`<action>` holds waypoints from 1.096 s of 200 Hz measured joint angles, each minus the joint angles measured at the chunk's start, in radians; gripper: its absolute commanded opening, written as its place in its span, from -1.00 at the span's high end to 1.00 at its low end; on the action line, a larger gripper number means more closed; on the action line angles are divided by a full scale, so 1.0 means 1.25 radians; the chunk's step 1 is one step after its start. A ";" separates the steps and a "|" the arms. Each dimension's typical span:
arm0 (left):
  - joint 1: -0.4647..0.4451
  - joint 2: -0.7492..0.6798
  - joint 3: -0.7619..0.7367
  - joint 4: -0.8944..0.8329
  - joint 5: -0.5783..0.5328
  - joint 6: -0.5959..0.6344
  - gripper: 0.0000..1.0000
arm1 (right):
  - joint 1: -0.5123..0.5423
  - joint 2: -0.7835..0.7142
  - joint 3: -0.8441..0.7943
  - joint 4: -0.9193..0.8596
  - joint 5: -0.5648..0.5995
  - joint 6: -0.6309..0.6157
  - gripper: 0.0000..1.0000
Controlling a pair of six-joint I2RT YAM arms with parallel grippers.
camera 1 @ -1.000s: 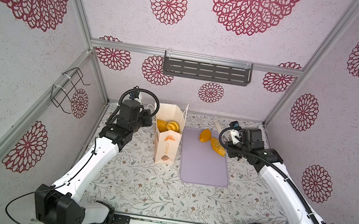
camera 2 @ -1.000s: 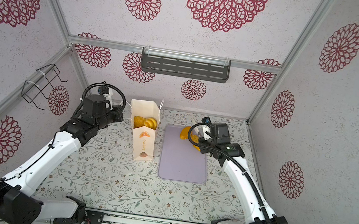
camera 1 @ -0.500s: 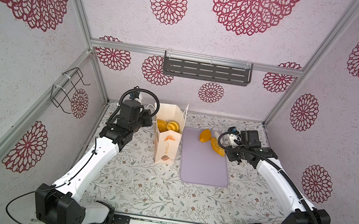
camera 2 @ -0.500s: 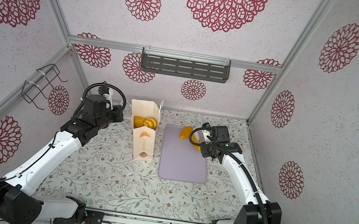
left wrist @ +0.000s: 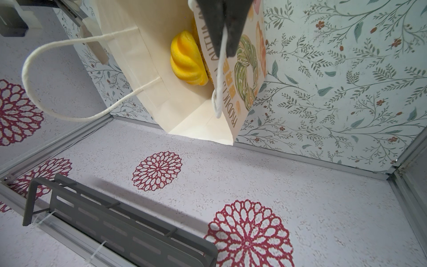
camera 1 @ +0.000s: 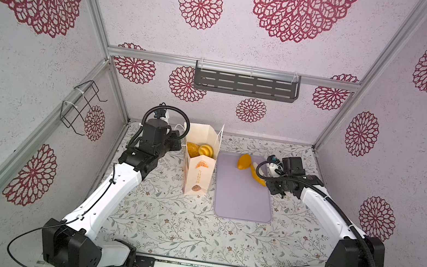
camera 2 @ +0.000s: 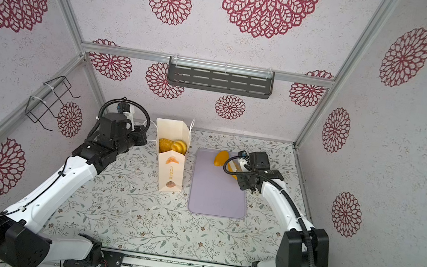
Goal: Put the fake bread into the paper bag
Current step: 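Lower the tongs onto the long sugar-crusted bun and close them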
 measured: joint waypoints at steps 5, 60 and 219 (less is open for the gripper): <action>0.000 0.002 0.000 0.000 0.000 0.000 1.00 | 0.000 0.000 -0.005 0.004 0.000 -0.002 0.20; 0.000 0.007 0.000 0.000 0.000 0.000 1.00 | 0.000 0.038 -0.011 0.016 0.000 -0.005 0.18; 0.000 0.008 0.000 -0.001 0.000 0.000 1.00 | -0.002 0.120 0.009 0.016 0.048 -0.011 0.16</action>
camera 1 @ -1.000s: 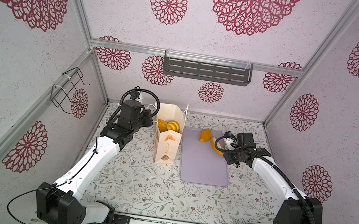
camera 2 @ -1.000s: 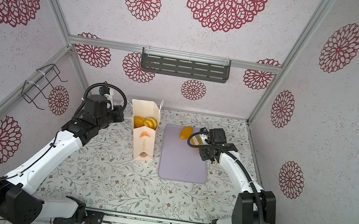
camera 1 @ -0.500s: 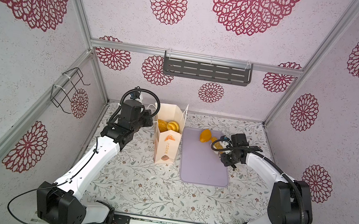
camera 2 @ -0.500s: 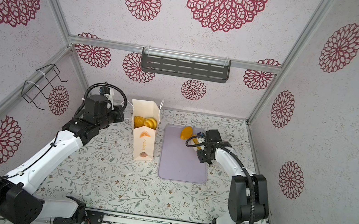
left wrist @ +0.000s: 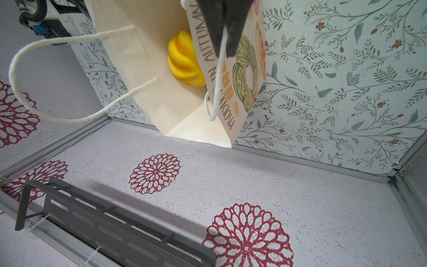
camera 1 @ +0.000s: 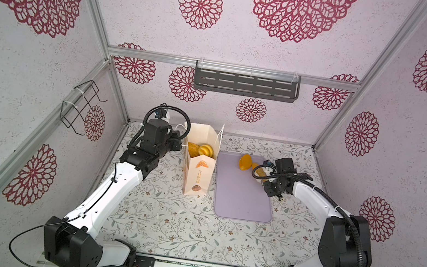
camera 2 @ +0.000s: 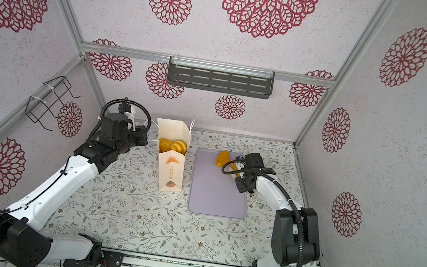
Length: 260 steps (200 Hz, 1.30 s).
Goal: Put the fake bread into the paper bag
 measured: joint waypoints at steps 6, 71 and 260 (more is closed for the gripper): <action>0.000 0.000 0.000 0.000 0.000 0.000 1.00 | 0.000 0.000 0.003 0.000 0.002 -0.001 0.17; 0.000 0.002 0.000 0.000 0.000 0.000 1.00 | 0.000 0.040 0.024 0.003 -0.007 -0.006 0.24; 0.000 0.005 0.000 0.000 0.005 0.000 1.00 | 0.021 0.052 -0.002 0.038 -0.073 0.058 0.81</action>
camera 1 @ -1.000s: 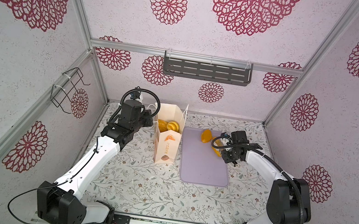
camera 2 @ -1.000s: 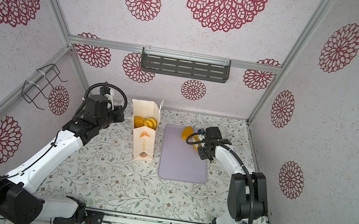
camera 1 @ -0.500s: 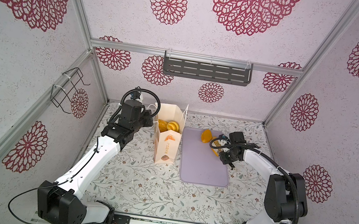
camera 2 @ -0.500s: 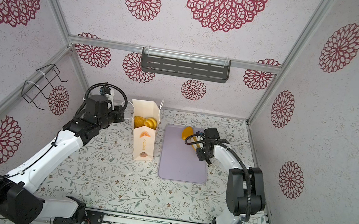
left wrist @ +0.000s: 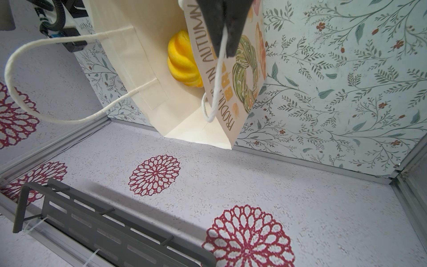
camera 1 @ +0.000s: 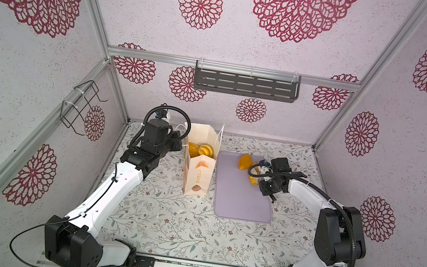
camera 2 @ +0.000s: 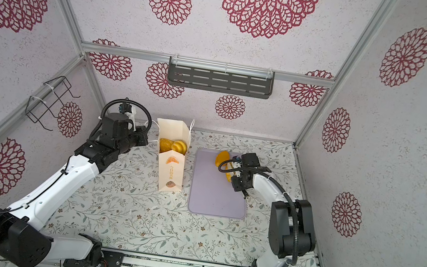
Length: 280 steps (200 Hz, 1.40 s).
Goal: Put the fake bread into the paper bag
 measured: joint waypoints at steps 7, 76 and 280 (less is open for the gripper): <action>0.000 0.000 0.000 0.000 0.001 0.000 1.00 | 0.000 -0.007 -0.006 -0.001 -0.002 0.006 0.82; 0.000 0.000 0.000 0.000 0.002 0.000 1.00 | 0.002 -0.126 -0.074 0.008 -0.030 0.075 0.82; -0.002 0.000 0.000 -0.001 -0.002 0.001 1.00 | 0.029 -0.428 -0.262 0.109 -0.059 0.289 0.86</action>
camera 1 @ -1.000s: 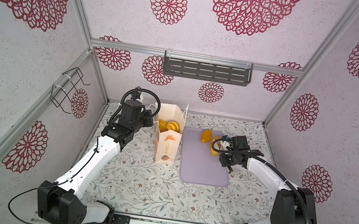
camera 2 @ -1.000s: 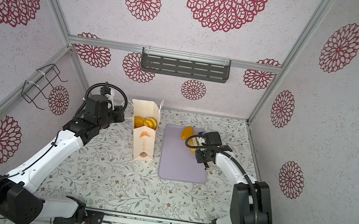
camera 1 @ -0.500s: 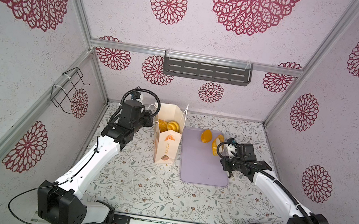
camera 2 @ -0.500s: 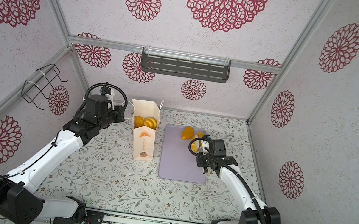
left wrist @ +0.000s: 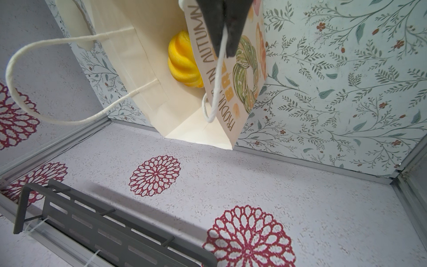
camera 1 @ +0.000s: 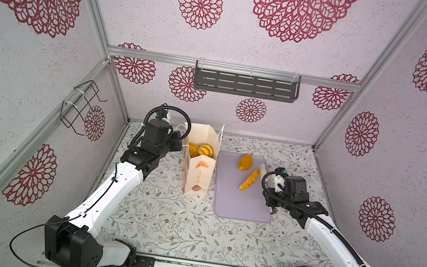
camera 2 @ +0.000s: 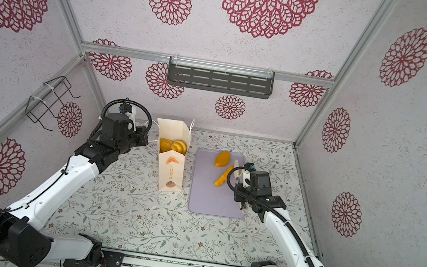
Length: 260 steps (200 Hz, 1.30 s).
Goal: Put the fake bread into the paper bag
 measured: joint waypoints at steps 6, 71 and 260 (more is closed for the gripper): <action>0.000 0.000 0.000 0.000 0.000 0.000 1.00 | 0.002 -0.009 0.000 0.000 0.000 0.005 0.85; -0.001 0.000 0.000 0.000 0.000 0.000 1.00 | 0.023 -0.041 0.009 -0.002 0.001 0.052 0.56; -0.003 0.000 0.000 0.000 0.004 -0.001 1.00 | 0.041 -0.096 -0.026 -0.119 0.020 0.240 0.31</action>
